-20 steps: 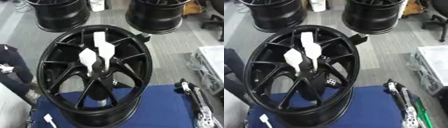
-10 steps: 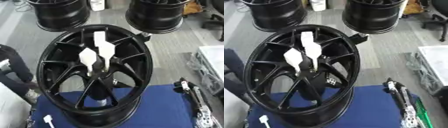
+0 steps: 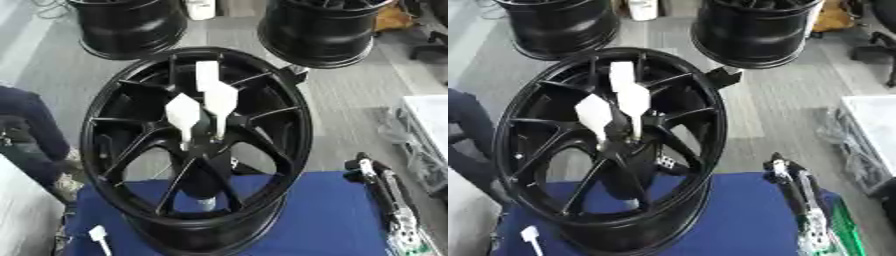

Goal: Pull the pin out of the wheel hub.

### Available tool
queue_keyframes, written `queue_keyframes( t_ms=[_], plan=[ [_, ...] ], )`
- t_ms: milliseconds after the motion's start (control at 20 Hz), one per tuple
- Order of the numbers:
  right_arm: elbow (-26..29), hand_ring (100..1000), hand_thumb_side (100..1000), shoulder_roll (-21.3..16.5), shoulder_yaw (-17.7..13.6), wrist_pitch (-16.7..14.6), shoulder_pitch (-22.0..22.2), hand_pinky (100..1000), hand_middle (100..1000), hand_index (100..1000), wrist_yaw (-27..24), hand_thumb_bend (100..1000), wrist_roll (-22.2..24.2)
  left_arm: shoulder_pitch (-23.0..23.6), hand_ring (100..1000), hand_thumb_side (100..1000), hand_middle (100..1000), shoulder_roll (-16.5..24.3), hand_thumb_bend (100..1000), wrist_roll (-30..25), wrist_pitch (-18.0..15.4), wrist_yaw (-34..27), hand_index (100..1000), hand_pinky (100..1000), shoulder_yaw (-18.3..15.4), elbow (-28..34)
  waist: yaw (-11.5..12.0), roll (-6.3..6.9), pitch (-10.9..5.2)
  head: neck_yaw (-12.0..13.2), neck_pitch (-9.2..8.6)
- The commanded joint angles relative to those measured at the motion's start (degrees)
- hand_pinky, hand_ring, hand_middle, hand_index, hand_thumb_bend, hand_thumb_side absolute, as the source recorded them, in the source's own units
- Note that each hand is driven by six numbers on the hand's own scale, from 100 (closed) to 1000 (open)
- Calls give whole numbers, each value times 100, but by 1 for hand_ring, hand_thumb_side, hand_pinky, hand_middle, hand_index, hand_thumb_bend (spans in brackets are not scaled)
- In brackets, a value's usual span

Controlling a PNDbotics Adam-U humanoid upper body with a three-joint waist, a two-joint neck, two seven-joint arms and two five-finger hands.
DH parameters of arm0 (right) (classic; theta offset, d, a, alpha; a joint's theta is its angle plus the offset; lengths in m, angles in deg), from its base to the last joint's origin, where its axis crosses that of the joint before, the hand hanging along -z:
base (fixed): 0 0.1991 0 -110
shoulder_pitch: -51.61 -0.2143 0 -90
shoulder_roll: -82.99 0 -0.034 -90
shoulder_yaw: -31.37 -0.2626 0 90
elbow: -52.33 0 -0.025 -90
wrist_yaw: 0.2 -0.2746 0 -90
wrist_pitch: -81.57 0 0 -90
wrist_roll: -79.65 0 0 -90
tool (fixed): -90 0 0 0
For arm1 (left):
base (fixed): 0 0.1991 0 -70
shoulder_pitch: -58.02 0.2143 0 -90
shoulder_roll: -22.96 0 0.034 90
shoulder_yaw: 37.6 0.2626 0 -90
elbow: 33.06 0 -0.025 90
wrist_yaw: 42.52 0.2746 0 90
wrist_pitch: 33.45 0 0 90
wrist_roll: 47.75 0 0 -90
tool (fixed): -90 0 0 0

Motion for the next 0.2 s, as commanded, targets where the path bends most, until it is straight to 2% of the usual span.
queue_keyframes(
  t_ms=[50, 200],
  plan=[
    [89, 575, 832, -32, -50, -21, -28, 662, 557, 592, -32, 100, -23, -22, 549, 673, 566, -240, 510, 50, 228, 171, 666, 702, -81, 221, 5, -18, -52, -19, -12],
    [90, 575, 823, -23, -50, -24, -39, 662, 557, 592, -39, 100, -24, -57, 544, 674, 558, -362, 507, 76, 329, 280, 661, 700, -80, 230, 2, -26, -53, -4, -12]
  ],
)
